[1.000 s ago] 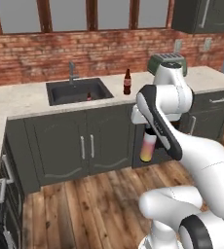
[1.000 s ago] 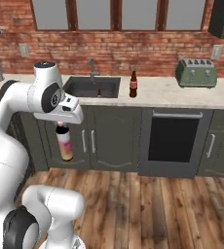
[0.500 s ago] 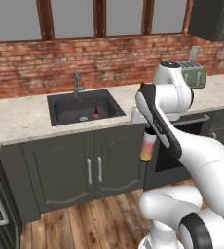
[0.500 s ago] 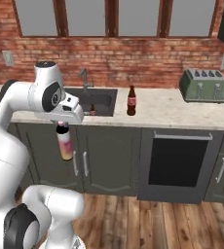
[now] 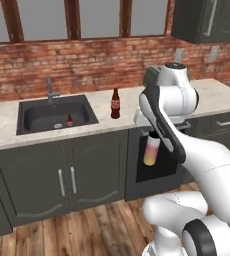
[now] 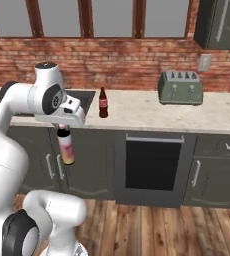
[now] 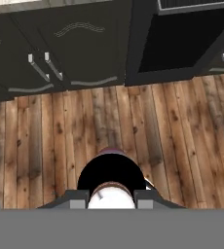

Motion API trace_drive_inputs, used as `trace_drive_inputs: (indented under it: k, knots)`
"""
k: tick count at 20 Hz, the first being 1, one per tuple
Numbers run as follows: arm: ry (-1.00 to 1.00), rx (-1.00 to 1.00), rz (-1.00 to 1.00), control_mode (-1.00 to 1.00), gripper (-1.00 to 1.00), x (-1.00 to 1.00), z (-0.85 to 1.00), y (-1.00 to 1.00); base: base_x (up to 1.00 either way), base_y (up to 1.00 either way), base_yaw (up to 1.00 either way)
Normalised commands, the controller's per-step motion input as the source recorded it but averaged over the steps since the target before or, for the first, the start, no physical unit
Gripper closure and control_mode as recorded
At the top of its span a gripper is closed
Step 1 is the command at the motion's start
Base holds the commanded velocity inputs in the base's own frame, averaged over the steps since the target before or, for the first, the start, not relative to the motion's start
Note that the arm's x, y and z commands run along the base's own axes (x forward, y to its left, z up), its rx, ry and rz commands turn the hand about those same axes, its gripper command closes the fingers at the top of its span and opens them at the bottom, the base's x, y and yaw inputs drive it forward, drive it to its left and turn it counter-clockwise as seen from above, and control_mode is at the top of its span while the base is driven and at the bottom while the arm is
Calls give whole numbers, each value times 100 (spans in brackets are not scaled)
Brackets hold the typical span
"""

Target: Place the large bottle from the dining counter next to the other large bottle outside the sink, and place the small bottle from the dining counter next to the other small bottle inside the sink.

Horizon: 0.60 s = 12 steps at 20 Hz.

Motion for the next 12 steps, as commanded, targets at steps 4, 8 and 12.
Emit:
trace_drive_inputs:
  k: [4, 8, 12]
  knots:
    - [0, 0, 0, 100, 100, 0, 0, 0, 16, -74, 0]
    - [0, 0, 0, 100, 100, 0, 0, 0, 37, -52, 0]
    - [0, 0, 0, 100, 100, 0, 0, 0, 58, -2, 0]
